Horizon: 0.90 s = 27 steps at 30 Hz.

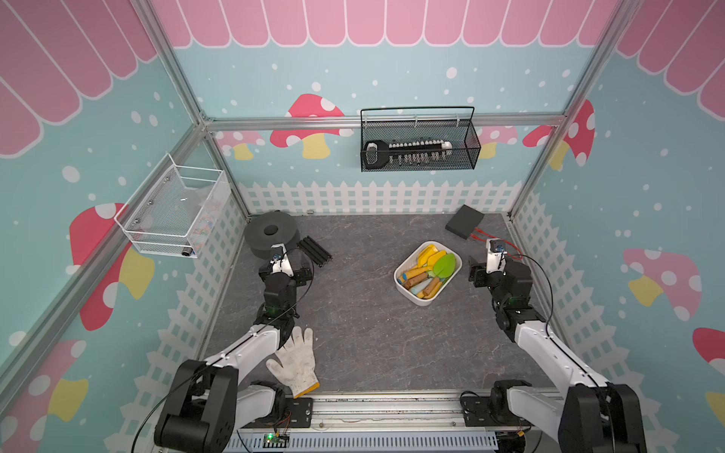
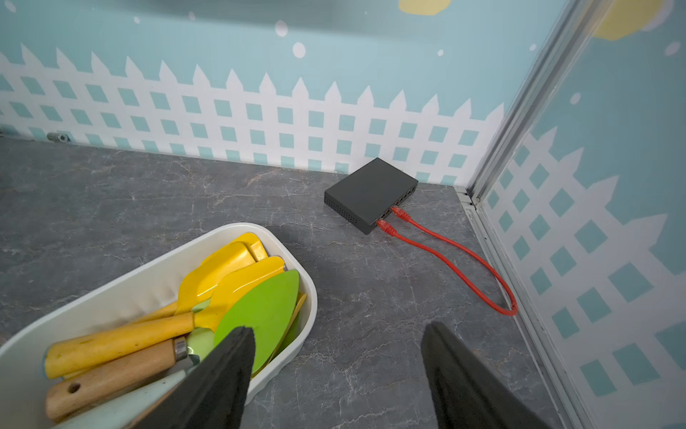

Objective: Take the shovel out of the storage box
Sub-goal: Adjust the storage box at the center of the board.

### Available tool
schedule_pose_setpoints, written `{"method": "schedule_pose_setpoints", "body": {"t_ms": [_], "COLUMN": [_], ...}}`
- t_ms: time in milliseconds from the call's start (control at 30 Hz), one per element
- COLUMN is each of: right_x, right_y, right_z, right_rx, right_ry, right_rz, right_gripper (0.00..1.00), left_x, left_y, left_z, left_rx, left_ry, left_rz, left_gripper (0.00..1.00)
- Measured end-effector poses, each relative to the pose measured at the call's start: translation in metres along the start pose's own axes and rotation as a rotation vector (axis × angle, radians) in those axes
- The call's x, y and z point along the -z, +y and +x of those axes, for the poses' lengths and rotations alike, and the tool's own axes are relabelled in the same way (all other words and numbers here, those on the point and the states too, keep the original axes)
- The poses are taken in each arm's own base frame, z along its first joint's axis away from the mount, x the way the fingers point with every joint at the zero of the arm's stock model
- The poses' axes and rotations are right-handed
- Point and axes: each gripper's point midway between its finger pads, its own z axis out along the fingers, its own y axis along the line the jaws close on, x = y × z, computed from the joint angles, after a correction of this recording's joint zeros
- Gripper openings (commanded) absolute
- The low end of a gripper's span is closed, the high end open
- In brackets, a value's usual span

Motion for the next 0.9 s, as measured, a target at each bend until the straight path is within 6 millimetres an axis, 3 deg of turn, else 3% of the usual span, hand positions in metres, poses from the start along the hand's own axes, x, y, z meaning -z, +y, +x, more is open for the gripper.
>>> {"method": "schedule_pose_setpoints", "body": {"t_ms": [133,233,333,467,567,667,900], "right_x": [0.008,0.010,0.006,-0.002,-0.007,-0.011,-0.028], "right_y": [0.004,0.016,0.036,0.063,0.074,0.078,0.077], "right_z": [0.013,0.033,0.056,0.087,0.107,0.119,0.113], "right_rx": [-0.133,-0.222,-0.303,-0.346,-0.370,-0.398,-0.414], "right_ry": [0.115,0.226,0.351,0.504,0.583,0.630,0.647], "right_rz": [-0.017,-0.055,-0.114,-0.182,-0.197,-0.193,-0.168], "right_gripper": [0.67,0.64,0.63,0.64,0.62,0.58,0.55], "left_x": [0.007,0.013,0.024,0.039,0.051,0.065,0.069], "left_y": [-0.026,-0.062,-0.112,-0.174,-0.204,-0.225,-0.235], "left_z": [-0.033,-0.041,-0.028,0.003,0.025,0.042,0.047], "left_rx": [0.028,0.034,0.021,-0.012,-0.051,-0.077,-0.020], "left_ry": [-0.031,-0.016,0.043,0.164,0.221,0.256,0.256], "left_rz": [0.071,0.163,0.279,0.407,0.463,0.519,0.567], "left_gripper": [0.95,0.95,0.93,0.91,0.91,0.90,0.87]}}
